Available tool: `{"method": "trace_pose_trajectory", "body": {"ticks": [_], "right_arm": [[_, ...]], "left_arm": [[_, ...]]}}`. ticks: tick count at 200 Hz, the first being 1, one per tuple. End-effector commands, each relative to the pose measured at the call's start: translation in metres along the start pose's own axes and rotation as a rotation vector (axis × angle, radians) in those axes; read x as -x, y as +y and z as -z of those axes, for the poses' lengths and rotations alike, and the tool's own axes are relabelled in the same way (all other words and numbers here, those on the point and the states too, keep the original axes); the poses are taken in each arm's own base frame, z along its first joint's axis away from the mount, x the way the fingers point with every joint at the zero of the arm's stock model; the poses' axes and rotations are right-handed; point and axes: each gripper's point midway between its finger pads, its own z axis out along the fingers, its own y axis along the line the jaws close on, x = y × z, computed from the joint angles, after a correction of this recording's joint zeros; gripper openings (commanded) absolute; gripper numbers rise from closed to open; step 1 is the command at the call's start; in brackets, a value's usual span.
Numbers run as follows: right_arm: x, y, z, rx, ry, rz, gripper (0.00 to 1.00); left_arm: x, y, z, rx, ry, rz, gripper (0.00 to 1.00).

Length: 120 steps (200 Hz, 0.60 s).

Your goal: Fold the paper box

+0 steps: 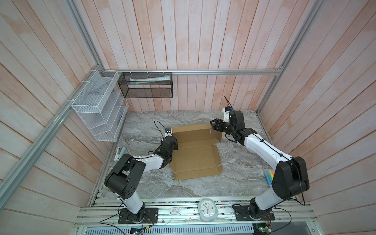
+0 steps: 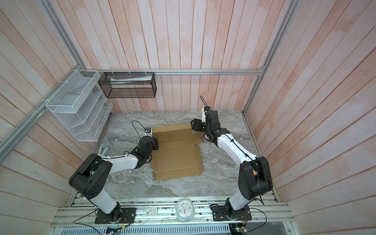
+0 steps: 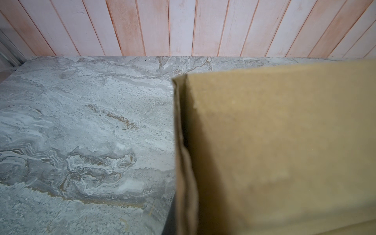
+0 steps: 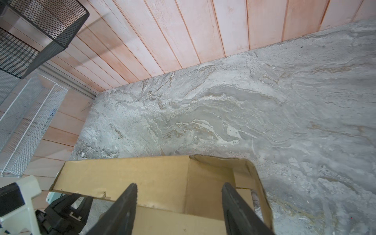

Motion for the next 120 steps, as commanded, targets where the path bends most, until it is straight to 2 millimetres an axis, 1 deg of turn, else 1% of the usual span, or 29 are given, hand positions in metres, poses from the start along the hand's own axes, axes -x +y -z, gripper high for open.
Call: {"method": "trace_pose_trajectory", "body": {"ticks": [1,31,56,91,120], "right_arm": [[-0.001,-0.007,-0.008,-0.010,0.029,0.021,0.68],[-0.002,-0.007,-0.017,0.001,0.052,0.030,0.68],[-0.005,-0.008,-0.021,0.008,0.061,0.023,0.68],[-0.014,-0.007,-0.022,0.026,0.080,0.009,0.68],[-0.022,-0.006,-0.019,0.027,0.091,0.006,0.65]], "left_arm": [[0.006,-0.002,0.006,-0.034,-0.003,0.024,0.00],[0.005,-0.004,0.006,-0.049,0.007,0.028,0.00],[0.005,-0.005,0.006,-0.052,0.011,0.029,0.00],[0.008,-0.004,0.007,-0.050,0.009,0.027,0.00],[0.009,-0.003,0.007,-0.042,0.007,0.028,0.00]]}}
